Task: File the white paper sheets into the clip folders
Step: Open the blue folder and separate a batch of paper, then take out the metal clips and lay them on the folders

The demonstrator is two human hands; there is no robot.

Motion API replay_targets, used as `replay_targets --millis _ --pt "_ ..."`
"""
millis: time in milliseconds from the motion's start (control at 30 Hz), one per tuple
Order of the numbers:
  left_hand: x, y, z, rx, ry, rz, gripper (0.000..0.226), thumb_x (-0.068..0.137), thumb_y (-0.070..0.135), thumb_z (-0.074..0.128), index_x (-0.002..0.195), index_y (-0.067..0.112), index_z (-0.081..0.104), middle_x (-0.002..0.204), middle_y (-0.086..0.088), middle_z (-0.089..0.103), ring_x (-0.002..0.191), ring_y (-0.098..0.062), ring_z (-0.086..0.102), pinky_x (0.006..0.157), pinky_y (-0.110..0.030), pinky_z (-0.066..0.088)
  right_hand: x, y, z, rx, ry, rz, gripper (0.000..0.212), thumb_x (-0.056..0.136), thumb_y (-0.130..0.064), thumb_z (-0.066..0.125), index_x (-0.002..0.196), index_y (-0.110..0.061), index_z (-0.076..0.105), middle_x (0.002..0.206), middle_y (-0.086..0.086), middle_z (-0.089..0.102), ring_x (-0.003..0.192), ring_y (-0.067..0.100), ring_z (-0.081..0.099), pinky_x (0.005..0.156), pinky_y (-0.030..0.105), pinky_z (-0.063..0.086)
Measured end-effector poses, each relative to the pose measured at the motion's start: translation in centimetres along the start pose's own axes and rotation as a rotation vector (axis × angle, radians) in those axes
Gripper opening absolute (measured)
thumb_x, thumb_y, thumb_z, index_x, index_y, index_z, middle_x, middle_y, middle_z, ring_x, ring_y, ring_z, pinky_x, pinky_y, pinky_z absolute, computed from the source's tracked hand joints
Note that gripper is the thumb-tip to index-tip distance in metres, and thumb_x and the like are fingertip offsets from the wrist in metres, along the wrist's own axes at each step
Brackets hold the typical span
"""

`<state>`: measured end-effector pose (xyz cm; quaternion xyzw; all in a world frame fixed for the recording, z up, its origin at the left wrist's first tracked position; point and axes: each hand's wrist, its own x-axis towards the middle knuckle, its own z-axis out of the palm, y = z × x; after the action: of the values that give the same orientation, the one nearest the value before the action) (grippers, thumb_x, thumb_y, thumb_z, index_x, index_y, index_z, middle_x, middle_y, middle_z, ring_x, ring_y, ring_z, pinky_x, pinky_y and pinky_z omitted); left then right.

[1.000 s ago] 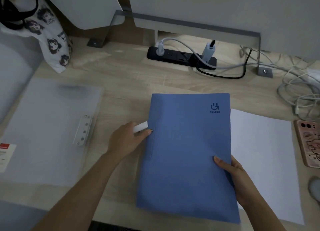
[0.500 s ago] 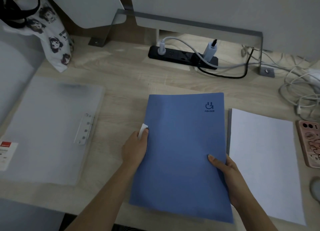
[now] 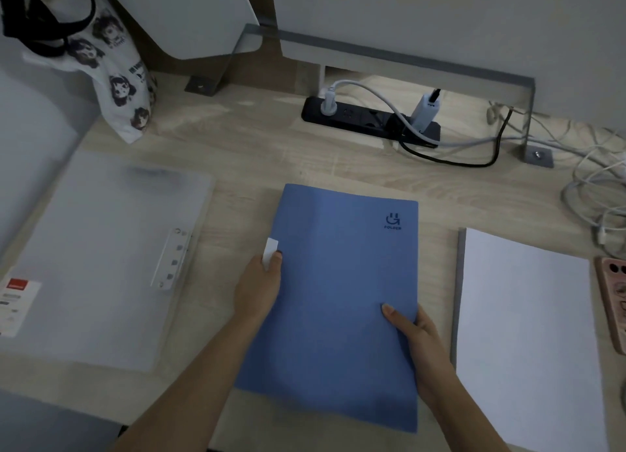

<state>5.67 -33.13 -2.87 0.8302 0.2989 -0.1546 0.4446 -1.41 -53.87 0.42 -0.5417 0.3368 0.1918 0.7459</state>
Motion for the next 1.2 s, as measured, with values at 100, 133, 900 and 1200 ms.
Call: replay_targets --millis 100,133,900,1200 --pt "2.1 0.7 -1.5 0.034 0.009 0.028 0.043 0.094 0.029 0.045 0.126 0.001 0.043 0.118 -0.015 0.054 0.101 -0.030 0.054 0.087 -0.037 0.040 2.0 -0.5 2.0 -0.030 -0.037 -0.033 0.025 0.085 -0.014 0.061 0.110 -0.016 0.061 0.100 0.003 0.074 0.087 0.023 0.071 0.064 0.031 0.058" --pt "2.9 0.7 -2.0 0.028 0.018 0.047 0.038 0.092 0.025 0.046 0.119 -0.002 0.045 0.106 -0.017 0.055 0.084 -0.026 0.054 0.077 -0.039 0.042 2.8 -0.7 2.6 -0.048 -0.044 -0.050 0.026 0.085 -0.014 0.061 0.111 -0.016 0.061 0.103 0.004 0.073 0.088 0.023 0.071 0.067 0.033 0.058" --pt "8.9 -9.2 -18.6 0.517 0.342 0.269 0.059 0.086 0.022 0.061 0.135 -0.001 0.039 0.143 -0.025 0.036 0.134 -0.040 0.031 0.110 -0.051 0.029 4.9 -0.9 17.7 -1.028 -0.113 -0.338 0.021 0.096 -0.022 0.043 0.087 -0.010 0.058 0.086 0.007 0.062 0.068 0.016 0.056 0.056 0.022 0.038" --pt "10.0 -12.8 -25.4 0.294 0.323 -0.015 0.081 0.084 0.046 0.058 0.145 0.008 0.021 0.148 -0.020 0.028 0.137 -0.035 0.026 0.111 -0.051 0.027 4.6 5.2 28.5 -0.734 -0.275 0.022 0.041 0.071 -0.027 0.056 0.092 0.007 0.051 0.081 0.010 0.043 0.077 0.018 0.041 0.072 0.032 0.039"
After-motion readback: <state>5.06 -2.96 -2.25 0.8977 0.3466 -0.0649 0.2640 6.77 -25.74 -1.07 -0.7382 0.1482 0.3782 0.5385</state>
